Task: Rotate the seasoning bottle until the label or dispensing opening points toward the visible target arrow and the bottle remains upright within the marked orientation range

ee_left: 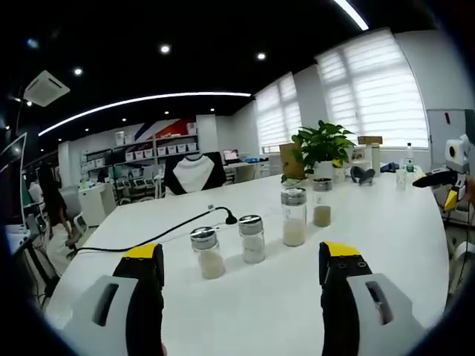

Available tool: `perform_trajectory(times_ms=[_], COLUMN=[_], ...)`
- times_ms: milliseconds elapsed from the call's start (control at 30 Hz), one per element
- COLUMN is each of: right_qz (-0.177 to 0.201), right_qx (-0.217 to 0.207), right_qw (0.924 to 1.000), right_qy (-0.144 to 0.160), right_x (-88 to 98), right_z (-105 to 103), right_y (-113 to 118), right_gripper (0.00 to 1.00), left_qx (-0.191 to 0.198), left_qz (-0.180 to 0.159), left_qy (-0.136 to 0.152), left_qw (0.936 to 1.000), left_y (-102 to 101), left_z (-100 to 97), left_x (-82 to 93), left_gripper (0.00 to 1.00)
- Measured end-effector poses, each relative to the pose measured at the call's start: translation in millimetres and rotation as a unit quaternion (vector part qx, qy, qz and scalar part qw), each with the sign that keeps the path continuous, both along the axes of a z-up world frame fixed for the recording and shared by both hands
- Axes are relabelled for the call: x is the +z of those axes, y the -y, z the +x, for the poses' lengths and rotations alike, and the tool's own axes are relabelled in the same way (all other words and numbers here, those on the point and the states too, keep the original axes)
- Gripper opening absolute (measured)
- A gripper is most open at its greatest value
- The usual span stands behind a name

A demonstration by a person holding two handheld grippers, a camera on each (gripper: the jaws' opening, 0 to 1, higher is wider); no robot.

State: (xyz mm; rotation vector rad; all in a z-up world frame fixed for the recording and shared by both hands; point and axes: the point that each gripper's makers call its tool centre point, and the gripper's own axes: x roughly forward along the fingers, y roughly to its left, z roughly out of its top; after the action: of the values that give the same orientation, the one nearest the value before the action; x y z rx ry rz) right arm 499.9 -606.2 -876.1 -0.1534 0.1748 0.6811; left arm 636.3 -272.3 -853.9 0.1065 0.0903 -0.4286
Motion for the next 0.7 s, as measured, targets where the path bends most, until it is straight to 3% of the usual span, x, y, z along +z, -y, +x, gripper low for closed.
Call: perform_trajectory(times_ms=[267, 700], right_qz=[-0.004, -0.012], right_qx=[0.007, 0.009], right_qw=[1.0000, 0.9999], right_qy=[0.002, 0.002], right_x=[2.4, 2.9], right_z=[-1.0, 1.1], right_y=[-3.4, -5.8], right_gripper=[0.83, 0.84], left_qx=[0.005, 0.016], left_qz=[0.010, 0.019], left_qy=[-0.015, -0.017], left_qw=[0.9998, 0.9996], left_y=[6.1, 9.0], left_z=[9.8, 35.5], left_x=[-10.8, -11.0], left_gripper=[0.91, 0.88])
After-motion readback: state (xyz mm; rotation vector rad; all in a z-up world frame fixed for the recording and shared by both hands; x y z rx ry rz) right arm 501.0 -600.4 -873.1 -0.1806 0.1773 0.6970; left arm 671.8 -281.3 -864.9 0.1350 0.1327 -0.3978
